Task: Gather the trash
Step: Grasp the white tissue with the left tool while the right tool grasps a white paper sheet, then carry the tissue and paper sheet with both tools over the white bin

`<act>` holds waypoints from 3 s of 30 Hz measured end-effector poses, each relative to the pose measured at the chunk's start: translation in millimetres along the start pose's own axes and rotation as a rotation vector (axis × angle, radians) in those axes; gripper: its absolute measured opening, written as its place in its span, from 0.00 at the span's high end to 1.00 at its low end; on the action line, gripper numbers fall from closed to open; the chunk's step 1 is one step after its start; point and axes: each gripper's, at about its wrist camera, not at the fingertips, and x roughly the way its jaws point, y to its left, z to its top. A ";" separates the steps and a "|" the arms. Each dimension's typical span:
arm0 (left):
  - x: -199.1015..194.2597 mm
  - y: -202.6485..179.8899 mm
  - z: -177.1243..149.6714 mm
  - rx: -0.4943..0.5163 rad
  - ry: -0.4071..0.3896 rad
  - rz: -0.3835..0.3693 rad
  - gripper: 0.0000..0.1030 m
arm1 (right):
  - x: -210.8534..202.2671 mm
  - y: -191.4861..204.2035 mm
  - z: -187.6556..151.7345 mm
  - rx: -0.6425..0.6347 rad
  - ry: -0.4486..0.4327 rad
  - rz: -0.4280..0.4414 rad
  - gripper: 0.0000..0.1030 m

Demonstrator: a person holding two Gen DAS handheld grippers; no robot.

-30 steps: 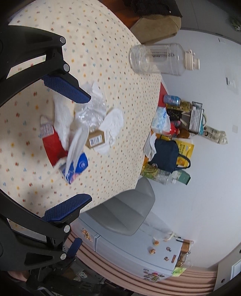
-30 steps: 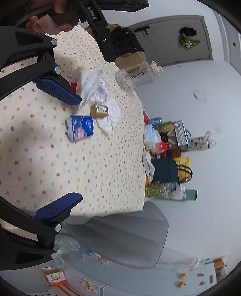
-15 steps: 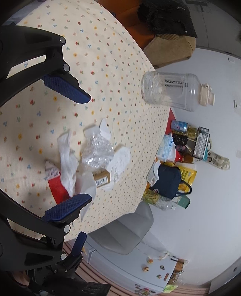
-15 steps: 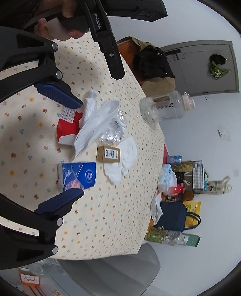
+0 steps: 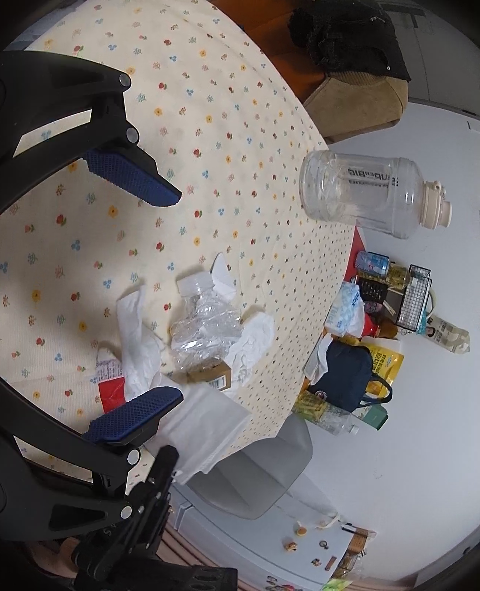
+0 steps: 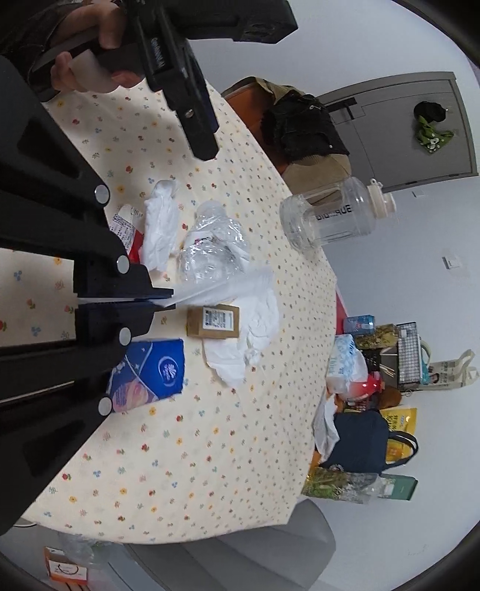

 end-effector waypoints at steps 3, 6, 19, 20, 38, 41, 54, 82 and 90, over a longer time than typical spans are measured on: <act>8.1 -9.4 -3.3 0.011 0.029 -0.023 0.06 | -10.4 -4.7 2.5 0.006 -0.036 -0.019 0.98; 16.8 -20.2 -7.3 0.030 0.054 -0.039 0.06 | -20.5 -12.1 6.2 0.024 -0.071 -0.029 0.98; 53.0 -42.6 -16.2 0.029 0.144 -0.090 0.06 | -57.3 -49.8 -4.3 0.155 -0.154 -0.052 0.98; 54.4 -43.1 -16.5 0.024 0.146 -0.096 0.09 | -58.5 -50.6 -5.6 0.157 -0.155 -0.053 0.98; 28.8 -32.5 6.1 -0.071 0.092 -0.190 0.73 | -65.2 -61.6 -25.2 0.193 -0.159 -0.054 0.98; 27.9 -43.7 7.5 -0.047 0.090 -0.194 0.74 | -74.0 -68.6 -28.2 0.204 -0.174 -0.067 0.98; 42.5 -124.0 4.9 0.089 0.117 -0.255 0.75 | -111.5 -112.8 -49.1 0.283 -0.230 -0.144 0.98; 112.2 -348.0 -70.1 0.430 0.321 -0.371 0.75 | -163.6 -285.0 -181.1 0.630 -0.239 -0.308 0.98; 135.9 -407.2 -97.6 0.518 0.380 -0.397 0.75 | -158.8 -330.3 -222.8 0.737 -0.222 -0.337 0.98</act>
